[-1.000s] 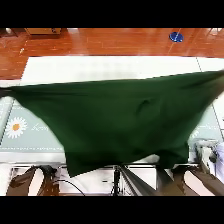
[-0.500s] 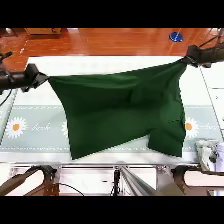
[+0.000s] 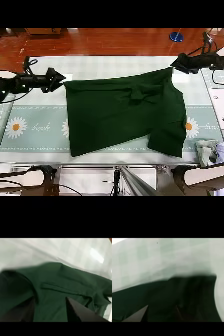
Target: Fold the shirts.
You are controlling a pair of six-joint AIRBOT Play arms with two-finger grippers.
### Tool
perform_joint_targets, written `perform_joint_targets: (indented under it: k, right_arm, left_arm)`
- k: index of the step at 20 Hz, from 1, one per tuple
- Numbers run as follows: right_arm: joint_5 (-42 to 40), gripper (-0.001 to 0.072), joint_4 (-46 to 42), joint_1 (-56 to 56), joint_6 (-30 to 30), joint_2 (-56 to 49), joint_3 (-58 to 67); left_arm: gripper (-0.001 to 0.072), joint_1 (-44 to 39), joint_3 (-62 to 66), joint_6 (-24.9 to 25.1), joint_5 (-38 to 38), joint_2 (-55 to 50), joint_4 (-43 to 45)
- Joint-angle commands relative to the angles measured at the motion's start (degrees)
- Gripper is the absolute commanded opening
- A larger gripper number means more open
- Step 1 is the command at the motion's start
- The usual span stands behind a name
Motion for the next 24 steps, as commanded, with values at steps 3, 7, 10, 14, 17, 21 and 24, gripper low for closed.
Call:
perform_joint_targets:
  k: [3, 7, 10, 14, 17, 21, 24]
  right_arm:
    - [19.54, 0.0406, -9.84, -7.89, -4.44, 3.93, 10.56]
    - [32.13, 0.0408, -15.47, -19.63, -2.21, 6.93, 11.96]
    - [38.53, 0.0408, -14.53, -24.76, -1.84, 7.06, 9.25]
    - [37.24, 0.0406, -14.95, -25.97, -1.81, 8.74, 4.85]
    - [36.22, 0.0405, -14.91, -25.97, -1.81, 9.05, 3.28]
    - [35.39, 0.0405, -14.93, -25.97, -1.86, 9.05, 3.17]
    - [35.17, 0.0405, -14.91, -25.97, -1.86, 9.05, 3.17]
  left_arm:
    - [0.046, 15.78, 7.52, -1.68, -30.1, 3.34, 11.08]
    - [0.0467, 26.93, -3.91, 0.04, -39.32, 15.87, 25.31]
    - [0.053, 29.55, -21.07, 3.19, -38.01, 25.14, 23.3]
    - [0.053, 26.97, -36.89, 3.52, -36.87, 29.83, 23.32]
    - [0.0533, 23.21, -39.52, 1.73, -34.49, 29.68, 25.05]
    - [0.0533, 14.14, -39.6, -0.33, -31.58, 29.2, 26.43]
    - [0.0533, 7.56, -39.6, -1.31, -29.31, 26.34, 26.25]
